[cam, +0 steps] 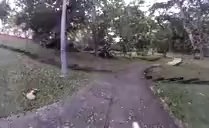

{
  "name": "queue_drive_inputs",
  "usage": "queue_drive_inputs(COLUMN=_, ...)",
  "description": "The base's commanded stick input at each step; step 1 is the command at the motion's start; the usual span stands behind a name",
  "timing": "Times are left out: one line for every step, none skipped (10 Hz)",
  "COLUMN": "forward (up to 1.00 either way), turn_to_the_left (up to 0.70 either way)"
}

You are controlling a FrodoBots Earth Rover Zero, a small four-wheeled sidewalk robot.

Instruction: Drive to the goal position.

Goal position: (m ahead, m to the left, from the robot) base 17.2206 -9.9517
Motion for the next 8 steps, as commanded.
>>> queue_drive_inputs(forward=0.70, turn_to_the_left=-0.14)
queue_drive_inputs(forward=0.70, turn_to_the_left=-0.14)
queue_drive_inputs(forward=0.70, turn_to_the_left=-0.14)
queue_drive_inputs(forward=0.70, turn_to_the_left=-0.14)
queue_drive_inputs(forward=0.70, turn_to_the_left=-0.14)
queue_drive_inputs(forward=0.70, turn_to_the_left=-0.14)
queue_drive_inputs(forward=0.70, turn_to_the_left=-0.14)
queue_drive_inputs(forward=0.70, turn_to_the_left=-0.14)
